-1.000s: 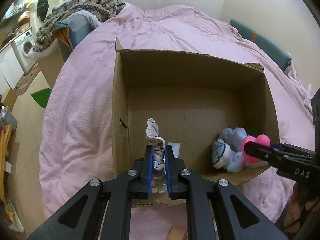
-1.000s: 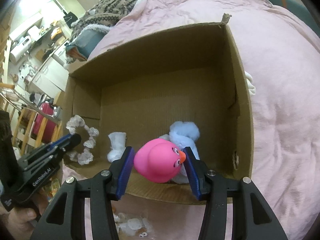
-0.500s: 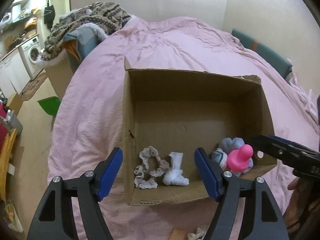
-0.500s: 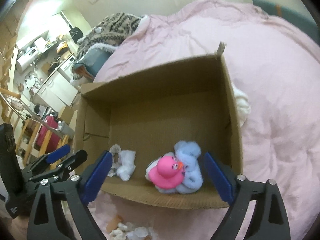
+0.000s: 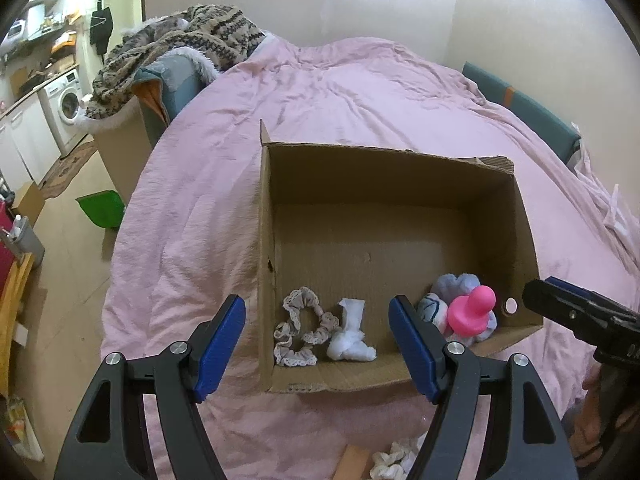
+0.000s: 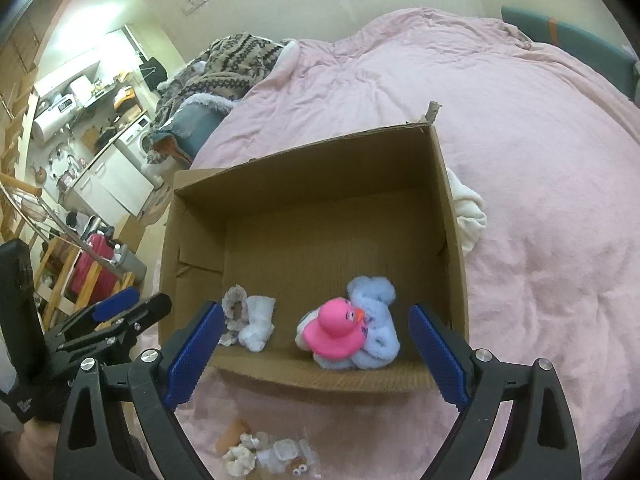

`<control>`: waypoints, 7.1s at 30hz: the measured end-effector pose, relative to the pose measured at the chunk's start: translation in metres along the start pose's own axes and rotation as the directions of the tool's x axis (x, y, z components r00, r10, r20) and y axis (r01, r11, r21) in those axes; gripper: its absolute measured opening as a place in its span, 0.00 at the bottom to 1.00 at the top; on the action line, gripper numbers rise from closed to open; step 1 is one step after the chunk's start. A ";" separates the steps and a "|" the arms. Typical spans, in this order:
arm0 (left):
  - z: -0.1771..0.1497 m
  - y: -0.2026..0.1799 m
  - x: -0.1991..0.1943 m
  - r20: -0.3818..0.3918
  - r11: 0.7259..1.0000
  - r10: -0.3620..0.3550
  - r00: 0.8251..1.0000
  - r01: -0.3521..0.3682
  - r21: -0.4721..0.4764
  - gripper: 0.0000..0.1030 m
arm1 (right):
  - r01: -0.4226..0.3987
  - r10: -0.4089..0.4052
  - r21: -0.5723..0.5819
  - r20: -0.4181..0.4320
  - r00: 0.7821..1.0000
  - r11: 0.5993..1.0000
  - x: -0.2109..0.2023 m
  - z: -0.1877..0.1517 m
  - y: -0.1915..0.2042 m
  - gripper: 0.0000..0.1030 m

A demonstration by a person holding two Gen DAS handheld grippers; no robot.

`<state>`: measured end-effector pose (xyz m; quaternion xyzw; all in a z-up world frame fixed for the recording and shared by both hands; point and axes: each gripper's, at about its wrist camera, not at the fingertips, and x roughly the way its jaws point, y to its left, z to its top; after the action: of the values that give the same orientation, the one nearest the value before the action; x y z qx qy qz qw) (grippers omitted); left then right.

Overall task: Organize soft objects
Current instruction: 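Withdraw both grippers toward the tube and plastic bag on the bed, then grasp the clear plastic bag with the right gripper while the left grasps the tan tube, then lower the bag and tube into the box and open both grippers, then lift both open grippers out of the box and back away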

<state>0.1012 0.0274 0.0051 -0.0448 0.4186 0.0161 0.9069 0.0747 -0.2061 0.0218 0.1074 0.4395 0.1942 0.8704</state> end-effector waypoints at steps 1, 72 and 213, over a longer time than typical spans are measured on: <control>-0.001 0.001 -0.003 0.000 1.000 0.000 1.000 0.000 0.000 0.70 | 0.000 0.000 -0.003 -0.001 1.000 1.000 -0.002 -0.002 0.000 0.97; -0.100 0.027 0.039 -0.445 0.987 -0.082 0.892 0.011 -0.159 0.57 | 0.104 -0.069 0.087 -0.343 0.937 0.991 0.041 -0.090 -0.007 0.24; -0.006 0.002 -0.002 -0.016 0.999 -0.002 1.000 0.003 0.035 0.69 | -0.074 0.072 -0.022 -0.093 0.993 0.997 0.017 -0.008 0.021 0.77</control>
<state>0.0955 0.0284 0.0027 -0.0297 0.4260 0.0073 0.9042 0.0723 -0.1796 0.0123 0.1034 0.4723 0.2362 0.8429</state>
